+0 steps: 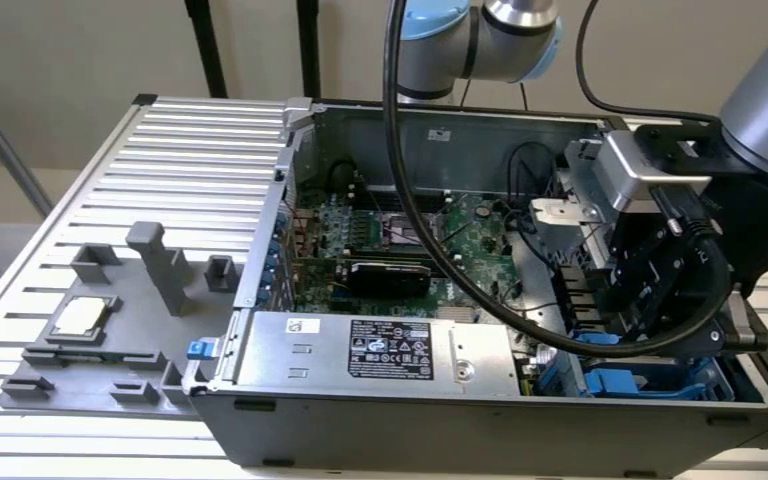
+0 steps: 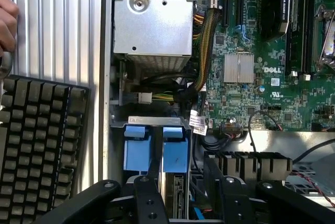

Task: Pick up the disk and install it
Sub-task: 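Insert the disk into the insertion slot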

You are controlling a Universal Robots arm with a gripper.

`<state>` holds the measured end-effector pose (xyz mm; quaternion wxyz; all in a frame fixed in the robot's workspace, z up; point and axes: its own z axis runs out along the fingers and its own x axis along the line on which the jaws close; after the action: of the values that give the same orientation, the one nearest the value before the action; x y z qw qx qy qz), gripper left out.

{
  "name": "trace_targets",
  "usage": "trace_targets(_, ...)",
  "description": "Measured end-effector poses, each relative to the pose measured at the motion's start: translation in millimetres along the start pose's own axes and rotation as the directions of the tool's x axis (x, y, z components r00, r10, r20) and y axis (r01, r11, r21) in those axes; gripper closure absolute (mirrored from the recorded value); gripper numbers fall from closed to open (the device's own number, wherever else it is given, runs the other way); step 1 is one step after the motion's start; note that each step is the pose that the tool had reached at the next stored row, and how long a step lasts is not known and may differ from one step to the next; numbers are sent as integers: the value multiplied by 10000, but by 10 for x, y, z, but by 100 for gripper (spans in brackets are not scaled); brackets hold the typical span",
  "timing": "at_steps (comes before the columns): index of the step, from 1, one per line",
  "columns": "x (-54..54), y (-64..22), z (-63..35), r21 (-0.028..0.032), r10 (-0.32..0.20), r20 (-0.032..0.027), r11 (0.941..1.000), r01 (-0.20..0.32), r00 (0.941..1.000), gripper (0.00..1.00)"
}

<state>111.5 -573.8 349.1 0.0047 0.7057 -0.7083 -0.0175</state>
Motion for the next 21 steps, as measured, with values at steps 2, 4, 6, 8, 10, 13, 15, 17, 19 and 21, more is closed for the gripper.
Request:
trace_targets(2,0,1,-35,-4,0,-1,10000,0,10000,100)
trace_targets(4,-2,3,-124,-9,1,1,10000,-1,10000,100)
trace_targets(6,-4,-3,-215,-17,-1,0,10000,1,10000,100)
trace_targets(8,-5,-29,-290,-30,1,-2,10000,-1,10000,100)
trace_targets(10,-6,-89,-318,-35,0,2,10000,0,10000,100)
trace_targets(13,-8,-222,-343,-42,1,2,10000,-1,10000,100)
trace_targets(15,-12,-313,-360,-44,1,1,10000,-1,10000,100)
trace_targets(17,-16,-404,-373,-44,1,1,10000,-1,10000,100)
trace_targets(19,-22,-493,-377,-47,1,0,10000,-1,10000,100)
trace_targets(21,-33,-572,-378,-48,1,1,10000,-1,10000,100)
